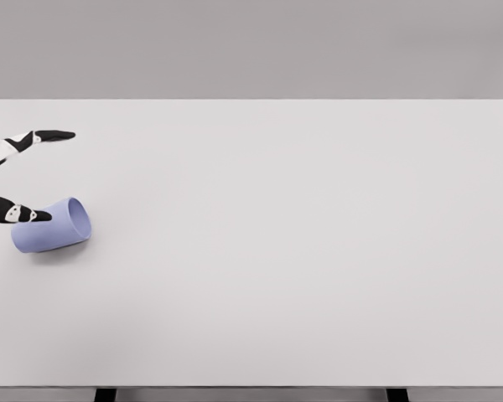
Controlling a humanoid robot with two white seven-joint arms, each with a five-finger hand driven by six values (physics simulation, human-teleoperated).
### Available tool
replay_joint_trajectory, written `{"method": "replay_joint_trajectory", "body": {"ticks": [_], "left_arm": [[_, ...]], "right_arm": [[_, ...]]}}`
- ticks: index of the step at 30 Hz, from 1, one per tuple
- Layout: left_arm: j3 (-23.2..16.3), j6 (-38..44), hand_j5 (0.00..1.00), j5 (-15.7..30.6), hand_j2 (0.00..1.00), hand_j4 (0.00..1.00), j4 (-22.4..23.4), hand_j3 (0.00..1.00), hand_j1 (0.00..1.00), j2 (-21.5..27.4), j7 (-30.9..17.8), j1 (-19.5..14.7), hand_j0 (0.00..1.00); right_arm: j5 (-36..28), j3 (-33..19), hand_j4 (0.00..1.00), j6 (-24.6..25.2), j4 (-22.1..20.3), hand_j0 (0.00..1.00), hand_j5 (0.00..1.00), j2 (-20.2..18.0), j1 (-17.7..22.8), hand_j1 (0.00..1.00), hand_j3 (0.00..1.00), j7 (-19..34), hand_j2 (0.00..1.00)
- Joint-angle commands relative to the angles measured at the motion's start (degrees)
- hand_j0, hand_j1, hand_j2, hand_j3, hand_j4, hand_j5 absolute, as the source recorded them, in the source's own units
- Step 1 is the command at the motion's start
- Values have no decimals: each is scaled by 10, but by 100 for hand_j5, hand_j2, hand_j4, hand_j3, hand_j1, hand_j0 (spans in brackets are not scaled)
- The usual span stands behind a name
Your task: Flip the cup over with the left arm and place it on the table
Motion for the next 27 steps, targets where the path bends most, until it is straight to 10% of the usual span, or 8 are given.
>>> {"method": "replay_joint_trajectory", "body": {"ticks": [1,27], "left_arm": [[0,37,95,14,95,95,0,95,95,-5,14,1,95],[1,306,99,11,99,99,-4,99,99,-49,11,63,99]], "right_arm": [[0,0,100,0,0,100,100,0,0,100,100,0,100],[0,0,100,0,0,100,100,0,0,100,100,0,100]]}}
